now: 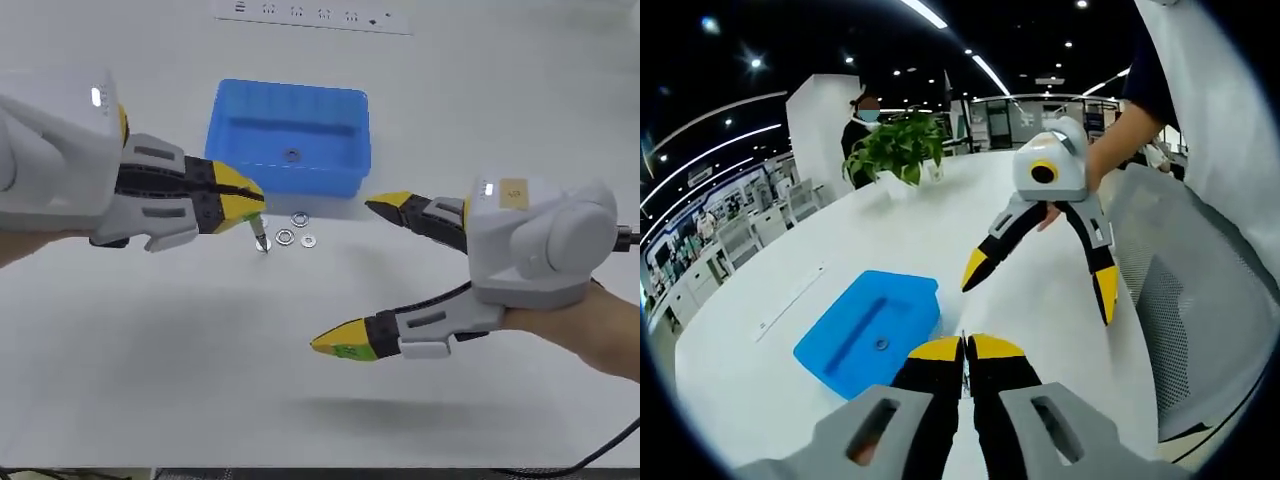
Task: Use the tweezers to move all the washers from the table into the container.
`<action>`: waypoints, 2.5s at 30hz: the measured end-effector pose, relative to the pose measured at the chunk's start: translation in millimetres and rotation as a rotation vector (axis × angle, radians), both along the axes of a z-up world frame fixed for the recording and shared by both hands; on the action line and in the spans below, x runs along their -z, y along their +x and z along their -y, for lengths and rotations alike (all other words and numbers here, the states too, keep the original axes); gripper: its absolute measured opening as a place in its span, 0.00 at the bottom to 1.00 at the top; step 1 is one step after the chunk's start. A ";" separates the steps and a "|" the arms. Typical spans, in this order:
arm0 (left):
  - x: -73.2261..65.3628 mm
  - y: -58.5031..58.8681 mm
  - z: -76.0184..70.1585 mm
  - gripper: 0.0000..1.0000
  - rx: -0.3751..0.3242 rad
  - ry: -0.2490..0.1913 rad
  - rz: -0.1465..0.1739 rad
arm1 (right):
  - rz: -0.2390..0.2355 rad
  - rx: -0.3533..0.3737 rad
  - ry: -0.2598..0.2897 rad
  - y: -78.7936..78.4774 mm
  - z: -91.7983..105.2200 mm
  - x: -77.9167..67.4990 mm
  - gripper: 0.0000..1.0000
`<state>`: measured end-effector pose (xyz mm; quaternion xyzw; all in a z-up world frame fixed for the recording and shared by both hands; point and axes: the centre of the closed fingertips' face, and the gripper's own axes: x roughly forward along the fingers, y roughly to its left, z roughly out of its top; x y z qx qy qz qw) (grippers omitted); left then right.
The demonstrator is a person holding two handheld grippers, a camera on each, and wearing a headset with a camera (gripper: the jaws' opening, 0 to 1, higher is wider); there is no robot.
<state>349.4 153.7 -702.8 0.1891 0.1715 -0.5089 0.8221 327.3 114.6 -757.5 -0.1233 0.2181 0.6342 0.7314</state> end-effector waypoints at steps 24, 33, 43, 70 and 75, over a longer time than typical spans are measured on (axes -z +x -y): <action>1.9 1.5 1.3 0.05 -0.007 -0.002 -0.046 | -0.005 -0.184 -0.024 24.6 -64.3 8.1 0.33; 1.3 3.1 1.8 0.05 -0.005 -0.004 -0.048 | -0.026 -0.228 -0.013 26.0 -73.1 6.1 0.23; -0.2 2.9 1.4 0.05 -0.008 0.001 -0.047 | 0.018 -0.297 -0.071 18.5 -72.2 14.3 0.13; 2.0 7.9 -2.1 0.06 -0.077 -0.072 -0.084 | 0.062 -0.312 -0.045 19.9 -75.2 7.6 0.09; 2.3 5.1 -3.4 0.11 -0.088 -0.104 -0.098 | 0.072 -0.302 -0.050 19.0 -75.9 6.6 0.09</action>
